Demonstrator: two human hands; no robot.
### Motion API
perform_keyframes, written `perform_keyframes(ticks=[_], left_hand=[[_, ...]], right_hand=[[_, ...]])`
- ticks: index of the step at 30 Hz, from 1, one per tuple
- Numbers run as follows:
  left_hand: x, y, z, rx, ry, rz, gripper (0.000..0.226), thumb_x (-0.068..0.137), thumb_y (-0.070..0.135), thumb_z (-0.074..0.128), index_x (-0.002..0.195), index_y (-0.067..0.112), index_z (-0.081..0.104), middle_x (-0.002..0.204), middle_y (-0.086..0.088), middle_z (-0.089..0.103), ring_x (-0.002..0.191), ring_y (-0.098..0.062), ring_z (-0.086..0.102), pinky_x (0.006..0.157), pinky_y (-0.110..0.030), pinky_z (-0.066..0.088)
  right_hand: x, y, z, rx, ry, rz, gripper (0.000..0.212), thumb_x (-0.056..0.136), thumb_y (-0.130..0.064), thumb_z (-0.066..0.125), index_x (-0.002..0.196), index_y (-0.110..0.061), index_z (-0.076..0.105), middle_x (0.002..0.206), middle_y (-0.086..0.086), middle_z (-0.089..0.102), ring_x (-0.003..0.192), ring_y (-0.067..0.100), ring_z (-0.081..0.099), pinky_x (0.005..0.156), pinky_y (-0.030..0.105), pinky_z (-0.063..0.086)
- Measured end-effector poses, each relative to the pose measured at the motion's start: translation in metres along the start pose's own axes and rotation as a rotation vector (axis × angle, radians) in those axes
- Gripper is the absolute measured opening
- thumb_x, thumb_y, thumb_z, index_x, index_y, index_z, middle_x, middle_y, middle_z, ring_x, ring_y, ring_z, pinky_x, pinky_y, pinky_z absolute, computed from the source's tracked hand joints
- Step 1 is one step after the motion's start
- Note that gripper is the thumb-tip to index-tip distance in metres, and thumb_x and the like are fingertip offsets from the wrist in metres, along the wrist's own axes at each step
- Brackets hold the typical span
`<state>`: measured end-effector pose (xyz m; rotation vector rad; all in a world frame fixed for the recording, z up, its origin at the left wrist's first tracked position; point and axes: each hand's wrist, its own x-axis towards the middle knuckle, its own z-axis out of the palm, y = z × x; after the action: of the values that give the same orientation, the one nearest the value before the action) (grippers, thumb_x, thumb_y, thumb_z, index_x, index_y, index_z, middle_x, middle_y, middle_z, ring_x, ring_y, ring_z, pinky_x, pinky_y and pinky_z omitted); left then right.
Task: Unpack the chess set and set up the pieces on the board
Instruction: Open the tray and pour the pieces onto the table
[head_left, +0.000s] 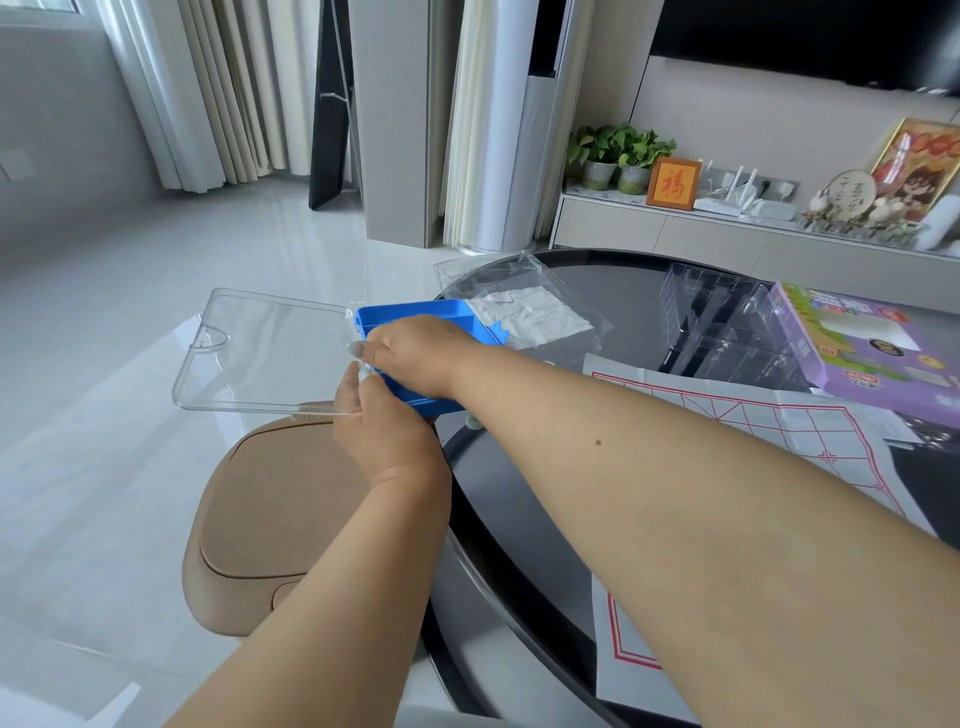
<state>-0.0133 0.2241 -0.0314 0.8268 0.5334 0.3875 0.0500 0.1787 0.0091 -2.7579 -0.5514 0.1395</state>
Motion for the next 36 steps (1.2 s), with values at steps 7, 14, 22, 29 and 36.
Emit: perform_keyframes(ticks=[7,14,22,29,36], left_hand=[[-0.005,0.002,0.003,0.011,-0.036,0.025,0.031,0.094,0.012,0.04,0.098,0.032,0.064,0.08,0.009,0.065,0.072,-0.008,0.062,0.064,-0.029,0.055],[-0.004,-0.002,0.003,0.075,-0.054,0.099,0.029,0.095,0.013,0.04,0.098,0.032,0.062,0.086,0.014,0.066,0.081,-0.004,0.064,0.073,-0.024,0.054],[-0.006,-0.003,0.003,0.072,-0.069,0.063,0.028,0.095,0.013,0.041,0.102,0.031,0.062,0.073,0.019,0.063,0.057,0.009,0.059,0.053,-0.015,0.049],[-0.006,-0.008,0.004,0.047,-0.111,0.023,0.029,0.096,0.016,0.041,0.097,0.03,0.066,0.082,0.011,0.065,0.073,-0.003,0.063,0.064,-0.031,0.057],[-0.011,-0.007,0.004,0.037,-0.135,0.006,0.031,0.098,0.018,0.041,0.125,0.022,0.056,0.095,0.013,0.061,0.08,-0.001,0.062,0.069,-0.026,0.058]], right_hand=[[-0.001,0.007,0.002,0.103,0.083,0.003,0.043,0.095,-0.052,0.041,0.071,-0.016,0.045,0.071,-0.002,0.051,0.07,0.016,0.046,0.063,0.031,0.036],[-0.002,0.006,0.001,0.085,0.106,0.037,0.047,0.096,-0.054,0.036,0.066,-0.018,0.038,0.067,-0.004,0.047,0.066,0.015,0.043,0.057,0.03,0.032],[-0.002,0.012,0.001,0.283,0.146,-0.032,0.041,0.093,-0.039,0.055,0.065,-0.021,0.032,0.064,-0.005,0.04,0.059,0.012,0.034,0.058,0.029,0.031],[-0.01,0.019,-0.003,0.328,0.175,-0.093,0.017,0.09,-0.024,0.061,0.083,-0.015,0.049,0.07,-0.008,0.047,0.064,0.007,0.041,0.06,0.022,0.035],[-0.013,0.024,-0.007,0.358,0.271,0.001,0.018,0.093,-0.025,0.057,0.09,-0.007,0.057,0.075,-0.004,0.053,0.07,0.013,0.048,0.062,0.027,0.04]])
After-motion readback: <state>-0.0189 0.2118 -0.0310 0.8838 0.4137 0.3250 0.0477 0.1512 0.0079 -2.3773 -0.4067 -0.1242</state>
